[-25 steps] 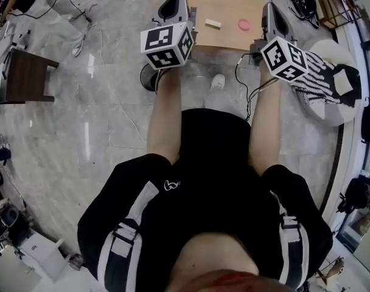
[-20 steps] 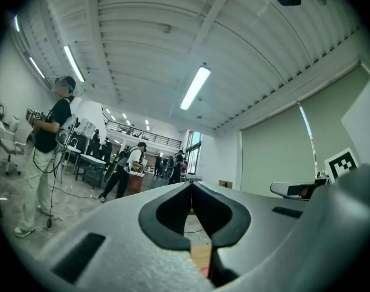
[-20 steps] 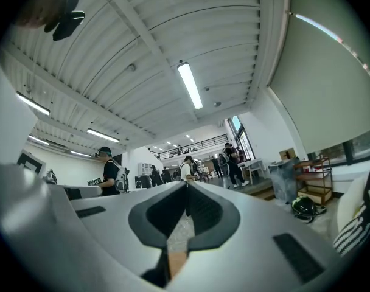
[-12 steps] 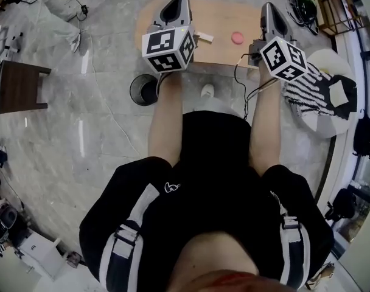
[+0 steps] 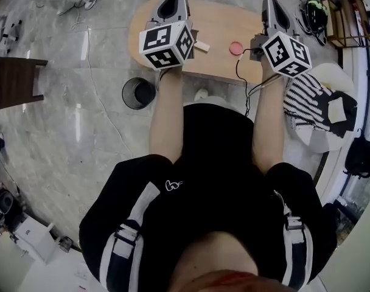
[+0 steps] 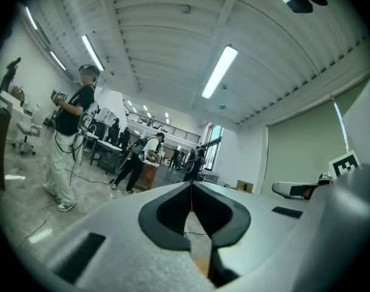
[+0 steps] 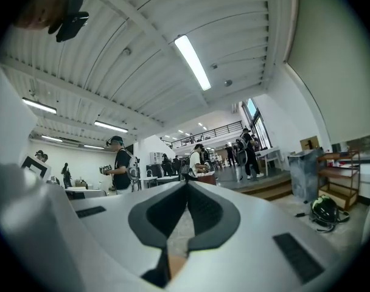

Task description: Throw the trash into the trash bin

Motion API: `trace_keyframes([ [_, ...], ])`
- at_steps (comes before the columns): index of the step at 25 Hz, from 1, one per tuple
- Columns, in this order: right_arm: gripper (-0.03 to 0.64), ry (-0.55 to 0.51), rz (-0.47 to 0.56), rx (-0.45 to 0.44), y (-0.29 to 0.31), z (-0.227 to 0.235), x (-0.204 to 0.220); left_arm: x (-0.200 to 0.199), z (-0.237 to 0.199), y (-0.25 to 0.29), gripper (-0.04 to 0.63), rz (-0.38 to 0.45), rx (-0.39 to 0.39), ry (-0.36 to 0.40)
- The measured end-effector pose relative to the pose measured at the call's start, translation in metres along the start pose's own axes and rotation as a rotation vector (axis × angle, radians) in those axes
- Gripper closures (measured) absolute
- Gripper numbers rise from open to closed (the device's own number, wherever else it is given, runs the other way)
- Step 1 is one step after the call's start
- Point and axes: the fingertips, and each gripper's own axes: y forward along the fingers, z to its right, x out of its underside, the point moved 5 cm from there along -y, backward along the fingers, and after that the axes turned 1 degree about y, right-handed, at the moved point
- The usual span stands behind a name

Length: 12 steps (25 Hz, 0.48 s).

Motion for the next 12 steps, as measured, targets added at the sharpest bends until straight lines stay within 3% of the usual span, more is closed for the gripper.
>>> trace_keyframes([
  [6, 0.604, 0.058, -0.044, -0.015, 0.034, 0.023, 0.023, 0.013, -0.002, 0.030, 0.584, -0.052, -0.030, 0.042],
  [12, 0.604, 0.120, -0.118, -0.030, 0.070, 0.010, 0.060, 0.027, -0.042, 0.037, 0.584, -0.133, -0.090, 0.053],
])
